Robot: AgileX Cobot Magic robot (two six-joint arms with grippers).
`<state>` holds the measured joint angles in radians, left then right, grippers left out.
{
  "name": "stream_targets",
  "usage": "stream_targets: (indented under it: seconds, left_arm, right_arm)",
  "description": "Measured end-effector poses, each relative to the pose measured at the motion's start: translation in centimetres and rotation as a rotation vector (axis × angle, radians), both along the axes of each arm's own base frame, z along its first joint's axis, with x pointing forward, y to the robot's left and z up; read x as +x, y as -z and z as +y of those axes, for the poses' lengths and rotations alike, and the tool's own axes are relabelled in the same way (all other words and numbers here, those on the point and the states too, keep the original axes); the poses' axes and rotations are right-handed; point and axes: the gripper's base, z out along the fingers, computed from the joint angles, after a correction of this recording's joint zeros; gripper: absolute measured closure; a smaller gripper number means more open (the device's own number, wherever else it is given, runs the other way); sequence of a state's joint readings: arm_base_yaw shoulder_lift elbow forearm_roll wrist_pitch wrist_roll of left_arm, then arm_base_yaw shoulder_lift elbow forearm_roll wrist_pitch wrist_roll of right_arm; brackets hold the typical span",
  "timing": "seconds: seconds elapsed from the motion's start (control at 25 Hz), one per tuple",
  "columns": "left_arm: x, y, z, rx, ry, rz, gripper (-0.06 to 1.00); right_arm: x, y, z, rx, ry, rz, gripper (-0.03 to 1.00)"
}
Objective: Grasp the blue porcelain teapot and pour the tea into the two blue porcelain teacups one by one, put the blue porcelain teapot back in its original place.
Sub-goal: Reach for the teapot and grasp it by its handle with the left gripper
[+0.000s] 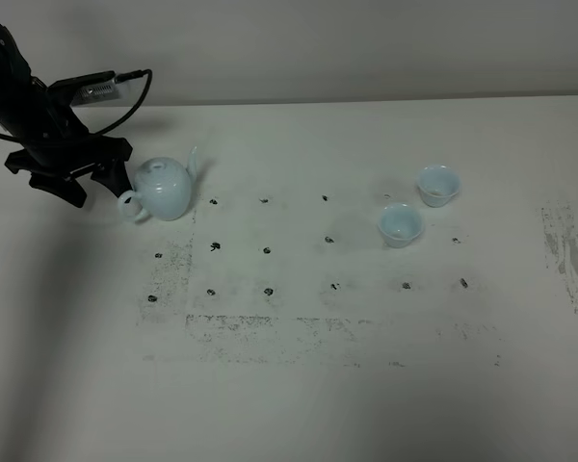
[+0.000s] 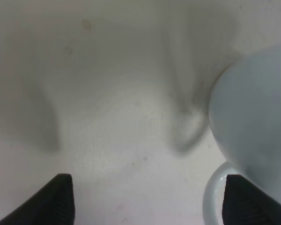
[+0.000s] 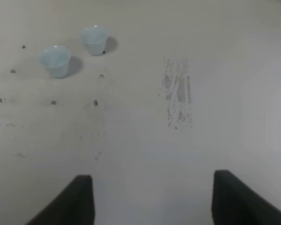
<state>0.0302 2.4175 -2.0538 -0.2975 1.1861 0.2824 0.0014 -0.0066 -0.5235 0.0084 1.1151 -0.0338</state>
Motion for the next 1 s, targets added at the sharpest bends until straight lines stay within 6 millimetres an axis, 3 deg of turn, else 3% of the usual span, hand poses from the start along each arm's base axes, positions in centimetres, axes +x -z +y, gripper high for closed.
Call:
stream_targets:
  seconds: [0.64, 0.72, 0.84, 1.0]
  left_arm:
    - [-1.3, -7.9, 2.2, 0.243, 0.017, -0.153, 0.88]
    - [-1.5, -7.6, 2.2, 0.242, 0.016, -0.137, 0.88]
    - [-2.2, -5.6, 2.1, 0.240, 0.023, -0.072, 0.88]
    - [-1.7, -4.3, 2.2, 0.239, 0.048, -0.147, 0.88]
  right_arm:
    - [0.0, 0.0, 0.0, 0.000, 0.000, 0.000, 0.45]
    - [0.0, 0.0, 0.0, 0.000, 0.000, 0.000, 0.45]
    - [0.0, 0.0, 0.0, 0.000, 0.000, 0.000, 0.45]
    - [0.0, 0.0, 0.0, 0.000, 0.000, 0.000, 0.45]
